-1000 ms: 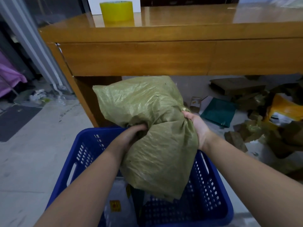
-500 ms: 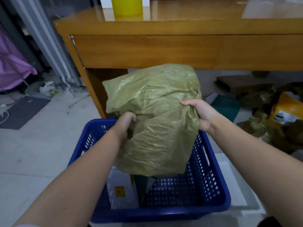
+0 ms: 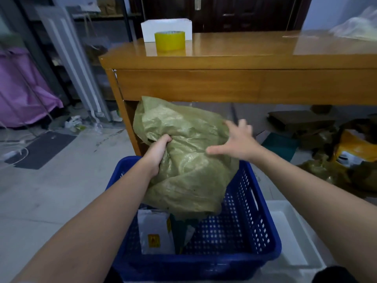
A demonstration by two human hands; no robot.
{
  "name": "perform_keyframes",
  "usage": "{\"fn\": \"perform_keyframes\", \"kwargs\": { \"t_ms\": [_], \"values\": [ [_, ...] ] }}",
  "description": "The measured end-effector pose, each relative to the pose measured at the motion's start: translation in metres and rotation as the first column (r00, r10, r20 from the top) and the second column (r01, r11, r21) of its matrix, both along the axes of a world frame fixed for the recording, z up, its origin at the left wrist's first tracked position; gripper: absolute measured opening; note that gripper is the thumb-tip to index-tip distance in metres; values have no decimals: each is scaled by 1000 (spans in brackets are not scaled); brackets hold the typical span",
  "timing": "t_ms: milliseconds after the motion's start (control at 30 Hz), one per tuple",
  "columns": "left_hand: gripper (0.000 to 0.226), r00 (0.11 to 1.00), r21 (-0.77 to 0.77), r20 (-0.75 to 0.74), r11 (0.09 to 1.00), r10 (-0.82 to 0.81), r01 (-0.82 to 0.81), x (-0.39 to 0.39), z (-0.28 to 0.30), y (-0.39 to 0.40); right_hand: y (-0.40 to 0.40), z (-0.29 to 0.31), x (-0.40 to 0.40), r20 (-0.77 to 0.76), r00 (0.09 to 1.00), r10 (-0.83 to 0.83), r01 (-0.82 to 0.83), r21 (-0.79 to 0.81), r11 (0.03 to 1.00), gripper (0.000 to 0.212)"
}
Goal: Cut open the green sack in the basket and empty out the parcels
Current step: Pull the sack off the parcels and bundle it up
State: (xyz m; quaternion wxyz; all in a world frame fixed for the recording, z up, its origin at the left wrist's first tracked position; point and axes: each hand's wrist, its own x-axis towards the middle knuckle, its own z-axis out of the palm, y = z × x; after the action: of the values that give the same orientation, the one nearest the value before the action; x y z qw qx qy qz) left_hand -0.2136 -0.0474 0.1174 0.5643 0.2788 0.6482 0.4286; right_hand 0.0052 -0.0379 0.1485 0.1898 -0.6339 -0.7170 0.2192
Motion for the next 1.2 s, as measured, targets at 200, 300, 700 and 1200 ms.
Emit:
{"fn": "perform_keyframes", "kwargs": {
  "t_ms": [200,300,700,1200],
  "values": [
    [32,989,-5,-28,989,-147,146,14,13,-16,-8,-21,-41,432,865,254,-307,55,950,117],
    [30,972,1,-48,973,-229,229,12,15,-15,-5,-25,-38,454,854,253,-342,124,932,79],
    [44,472,492,-798,857,375,152,39,3,-11,9,-42,-36,37,999,6,-8,37,999,30],
    [52,924,162,-382,986,21,45,24,-34,-3,3,-34,-14,-821,356,-446,-186,-530,827,35]
  ]
}}
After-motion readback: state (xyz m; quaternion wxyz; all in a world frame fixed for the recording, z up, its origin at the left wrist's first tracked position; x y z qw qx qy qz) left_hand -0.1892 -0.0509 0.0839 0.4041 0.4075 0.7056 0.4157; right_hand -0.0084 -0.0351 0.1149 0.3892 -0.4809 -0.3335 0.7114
